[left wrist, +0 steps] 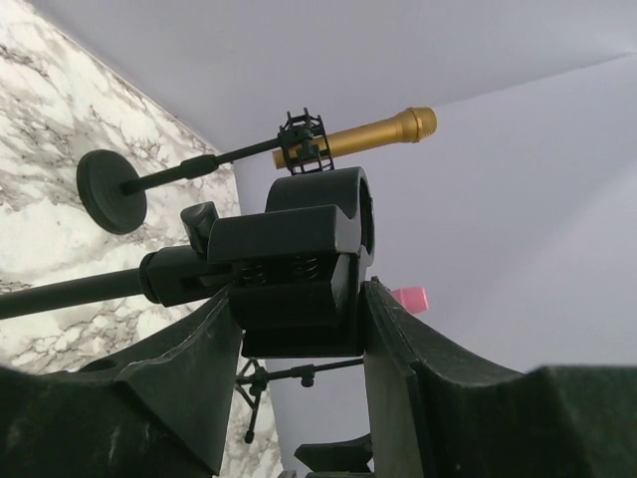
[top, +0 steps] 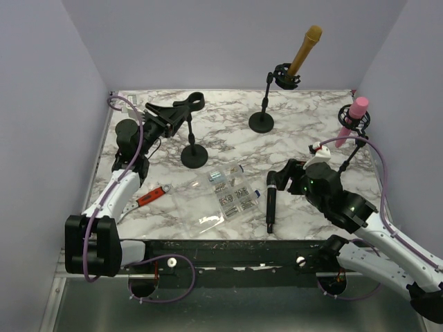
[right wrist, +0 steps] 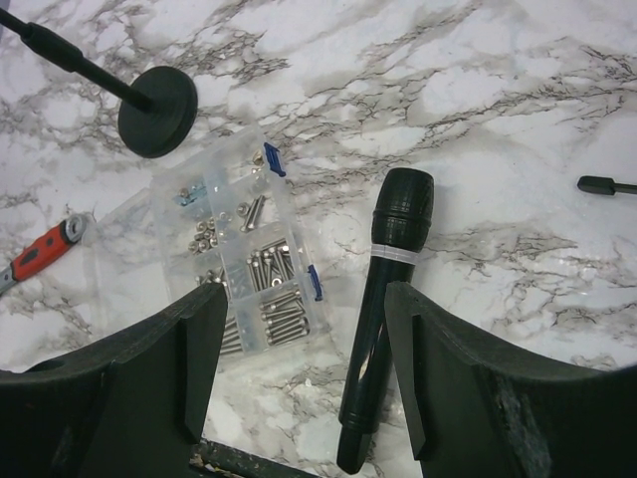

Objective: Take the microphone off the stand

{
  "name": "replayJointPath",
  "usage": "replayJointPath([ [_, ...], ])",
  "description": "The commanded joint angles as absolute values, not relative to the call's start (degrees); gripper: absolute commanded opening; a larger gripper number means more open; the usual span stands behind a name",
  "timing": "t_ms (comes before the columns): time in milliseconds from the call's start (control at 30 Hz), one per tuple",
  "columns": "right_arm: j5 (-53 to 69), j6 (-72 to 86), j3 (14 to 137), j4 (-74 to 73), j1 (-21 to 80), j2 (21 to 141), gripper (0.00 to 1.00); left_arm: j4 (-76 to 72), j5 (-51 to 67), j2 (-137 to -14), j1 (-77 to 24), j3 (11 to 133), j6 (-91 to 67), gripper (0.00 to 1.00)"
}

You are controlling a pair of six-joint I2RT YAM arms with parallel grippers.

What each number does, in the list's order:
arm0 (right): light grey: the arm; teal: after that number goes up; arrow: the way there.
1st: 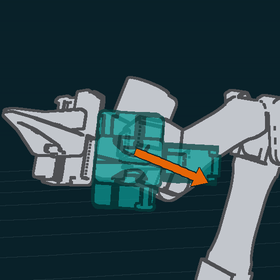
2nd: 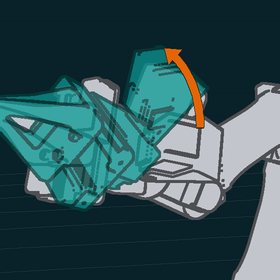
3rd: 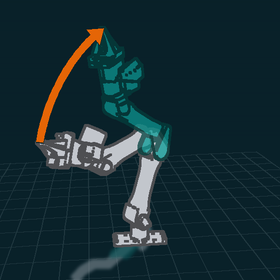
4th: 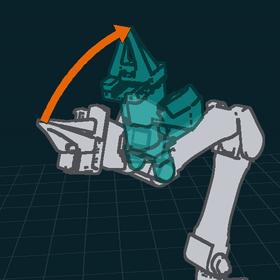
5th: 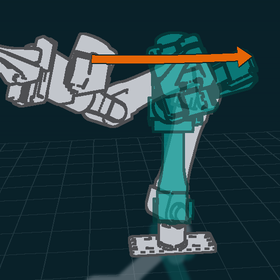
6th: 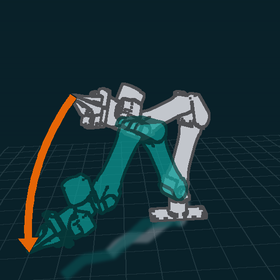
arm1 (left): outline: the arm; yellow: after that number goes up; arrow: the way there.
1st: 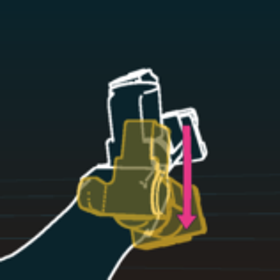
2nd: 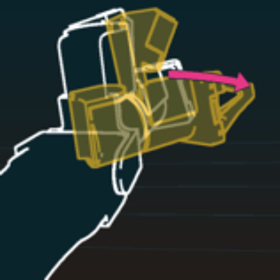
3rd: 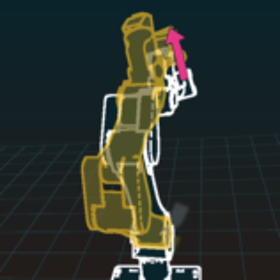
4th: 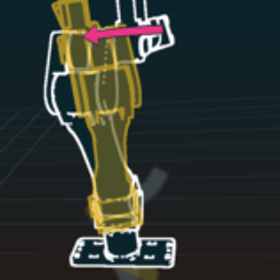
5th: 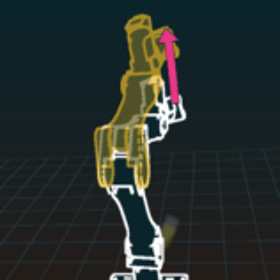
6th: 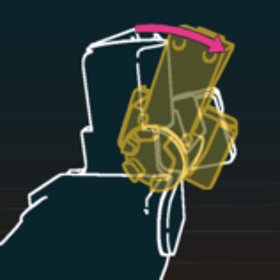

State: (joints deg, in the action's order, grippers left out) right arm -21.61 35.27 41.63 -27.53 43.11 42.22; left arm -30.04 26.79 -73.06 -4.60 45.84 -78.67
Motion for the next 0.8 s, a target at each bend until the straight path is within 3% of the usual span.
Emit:
replayJointPath([
  [0,-22.6,34.9,40.5,-25.7,43.1,42.5,0.72,-20.3,23.4,-79.2,-4.6,38.5,-71.4,0.33],
  [500,-22.1,35.2,39.7,-25.2,43.1,43.5,0.72,-24.0,23.2,-84.9,-4.6,33.8,-69.9,0.34],
  [633,-22.0,35.2,39.9,-25.1,43.1,43.8,0.72,-22.6,23.7,-83.6,-4.6,35.0,-68.9,0.46],
  [767,-21.8,35.2,40.1,-25.3,43.1,44.0,0.72,-22.9,25.7,-81.2,-4.5,36.7,-67.8,0.69],
])
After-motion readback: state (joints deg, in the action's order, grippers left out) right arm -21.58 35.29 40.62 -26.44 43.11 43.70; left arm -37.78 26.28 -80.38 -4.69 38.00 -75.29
